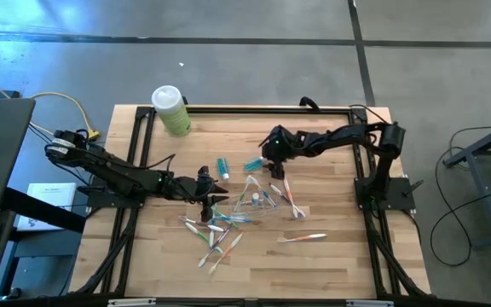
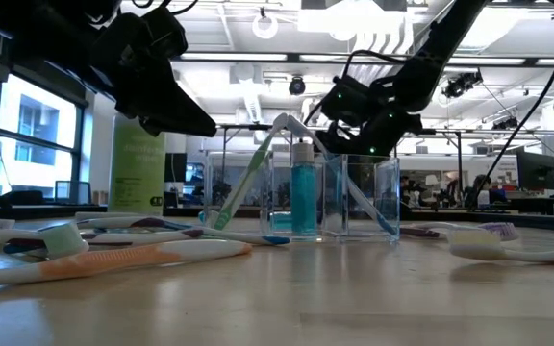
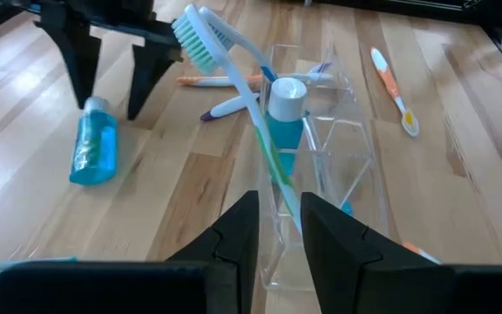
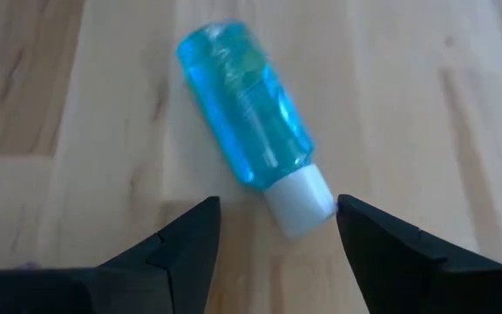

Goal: Pick & Place toothbrushing station
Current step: Put the right mouthwash into the transparent organizer

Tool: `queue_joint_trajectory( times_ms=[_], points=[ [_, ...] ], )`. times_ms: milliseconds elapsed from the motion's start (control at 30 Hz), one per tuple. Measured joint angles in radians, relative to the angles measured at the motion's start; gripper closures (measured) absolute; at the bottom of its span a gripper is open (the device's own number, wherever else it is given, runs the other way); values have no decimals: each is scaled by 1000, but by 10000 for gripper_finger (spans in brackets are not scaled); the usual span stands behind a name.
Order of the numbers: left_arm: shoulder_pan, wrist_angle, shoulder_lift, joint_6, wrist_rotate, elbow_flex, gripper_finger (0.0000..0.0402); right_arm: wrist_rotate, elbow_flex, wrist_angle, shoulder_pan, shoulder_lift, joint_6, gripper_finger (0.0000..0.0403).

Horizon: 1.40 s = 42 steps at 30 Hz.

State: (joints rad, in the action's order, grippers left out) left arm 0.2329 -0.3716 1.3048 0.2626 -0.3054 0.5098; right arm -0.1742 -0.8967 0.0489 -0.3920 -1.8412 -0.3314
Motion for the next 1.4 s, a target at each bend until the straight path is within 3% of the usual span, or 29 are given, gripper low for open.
queue_joint_trajectory(
  times_ms=[233, 400, 733, 1000, 1400],
  points=[
    [0, 1, 0, 0, 0, 0, 318, -95, 1, -44, -1, 0, -38, 196],
    [0, 0, 0, 0, 0, 0, 318, -41, 1, -26, 13, 0, -83, 216],
    [0, -4, 0, 0, 0, 0, 318, -54, 1, -8, 20, 0, -93, 243],
    [0, -6, 0, 0, 0, 0, 318, -35, 1, -7, 19, 0, -125, 321],
    [6, -6, 0, 44, -2, 0, 318, 80, 1, -14, 57, 3, -82, 321]
  ],
)
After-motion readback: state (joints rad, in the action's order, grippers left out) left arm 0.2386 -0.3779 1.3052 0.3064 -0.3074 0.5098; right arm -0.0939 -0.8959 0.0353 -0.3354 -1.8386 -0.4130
